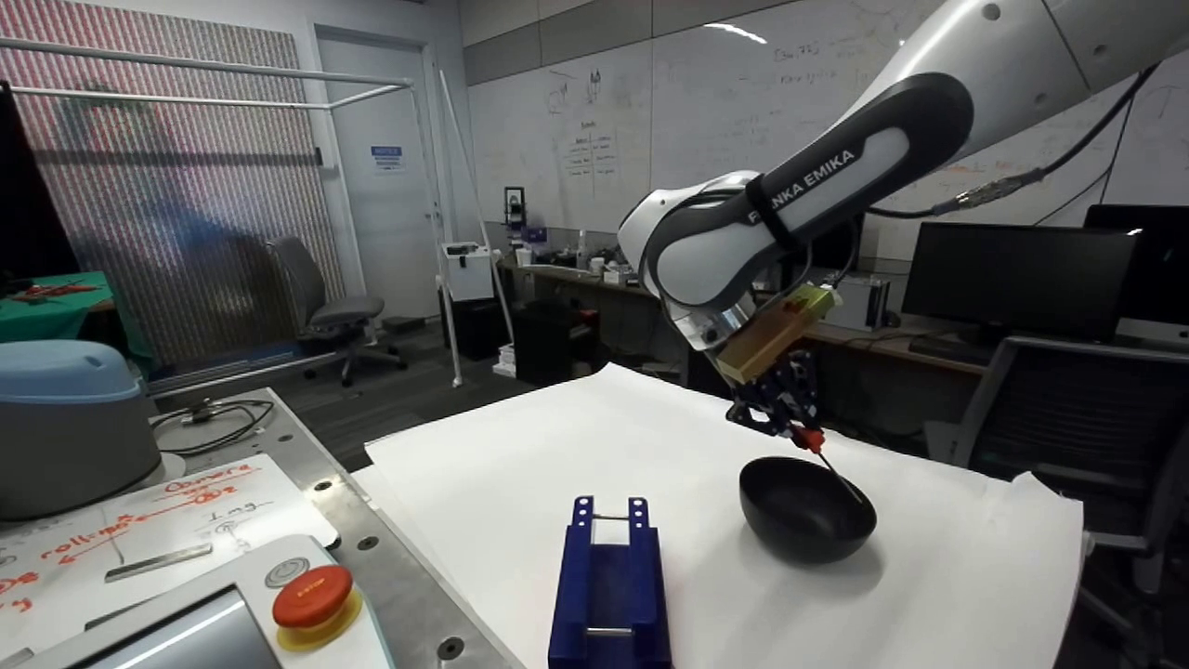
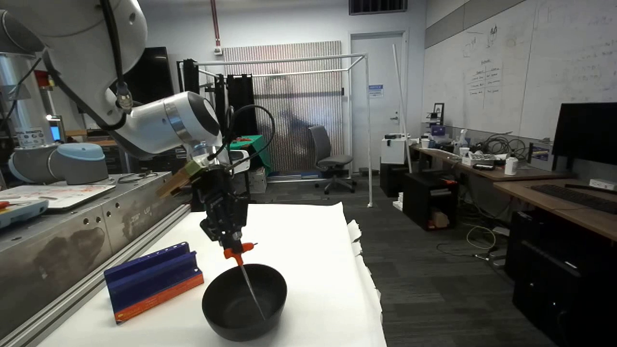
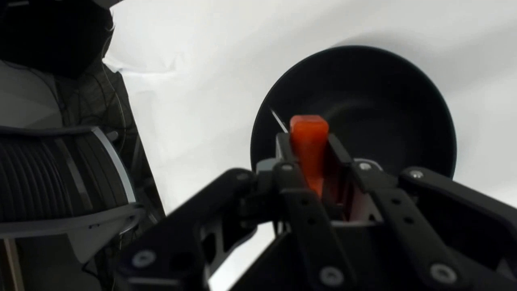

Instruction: Remove the red tool from the tool box and place it inside the black bowl

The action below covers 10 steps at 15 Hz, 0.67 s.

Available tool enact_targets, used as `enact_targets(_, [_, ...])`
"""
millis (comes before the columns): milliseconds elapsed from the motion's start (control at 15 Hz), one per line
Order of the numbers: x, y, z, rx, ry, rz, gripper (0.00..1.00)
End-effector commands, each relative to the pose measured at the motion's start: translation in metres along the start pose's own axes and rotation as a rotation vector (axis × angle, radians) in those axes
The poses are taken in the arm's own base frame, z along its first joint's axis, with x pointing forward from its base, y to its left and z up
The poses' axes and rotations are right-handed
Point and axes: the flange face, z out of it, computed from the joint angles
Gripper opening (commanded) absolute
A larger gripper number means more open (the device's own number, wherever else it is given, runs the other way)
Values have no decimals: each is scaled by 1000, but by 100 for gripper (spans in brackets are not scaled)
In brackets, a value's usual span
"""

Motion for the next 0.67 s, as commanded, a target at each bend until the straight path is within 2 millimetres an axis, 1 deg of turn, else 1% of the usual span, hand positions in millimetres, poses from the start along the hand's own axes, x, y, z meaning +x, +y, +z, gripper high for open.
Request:
enact_targets(0, [-7,-3,-10,43,-67,-11,10])
enact_targets(67, [-9,-5,-12,57,-76,-11,10])
enact_targets(133, [-10,-6,-15,78,-86,-10,46])
enact_targets(200, [-11,-7,-18,91,-89,-18,48])
enact_targets(267, [-12,-7,-20,110,-94,-17,54])
enact_targets(333, [-13,-6,-24,128,-100,-21,62])
enact_targets(467, [-16,-2,-31,177,-116,-39,77])
enact_targets(533, [-18,0,-35,202,-126,-55,85])
enact_targets(600, [-23,4,-41,235,-131,-96,92])
